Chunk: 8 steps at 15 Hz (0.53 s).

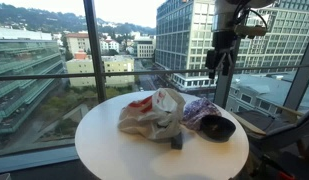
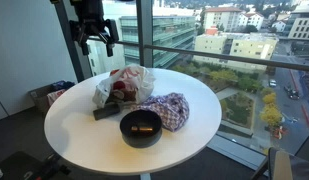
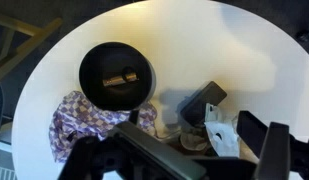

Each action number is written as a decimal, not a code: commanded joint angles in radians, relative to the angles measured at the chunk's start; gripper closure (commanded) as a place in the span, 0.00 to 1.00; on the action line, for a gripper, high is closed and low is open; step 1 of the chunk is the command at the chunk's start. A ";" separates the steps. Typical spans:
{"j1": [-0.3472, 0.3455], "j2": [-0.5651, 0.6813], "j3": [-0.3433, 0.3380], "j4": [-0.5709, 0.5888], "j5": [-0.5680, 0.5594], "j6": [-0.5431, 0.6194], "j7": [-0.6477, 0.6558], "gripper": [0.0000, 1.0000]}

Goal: Remove the moose toy and turnip plush toy out of the plastic bag

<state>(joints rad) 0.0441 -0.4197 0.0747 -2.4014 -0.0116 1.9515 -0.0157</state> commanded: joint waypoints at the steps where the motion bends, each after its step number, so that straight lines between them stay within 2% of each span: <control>1: 0.007 0.000 -0.006 0.006 -0.003 -0.002 0.003 0.00; 8: 0.007 -0.002 -0.006 0.013 -0.003 -0.002 0.003 0.00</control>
<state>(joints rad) 0.0441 -0.4225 0.0747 -2.3905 -0.0116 1.9515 -0.0157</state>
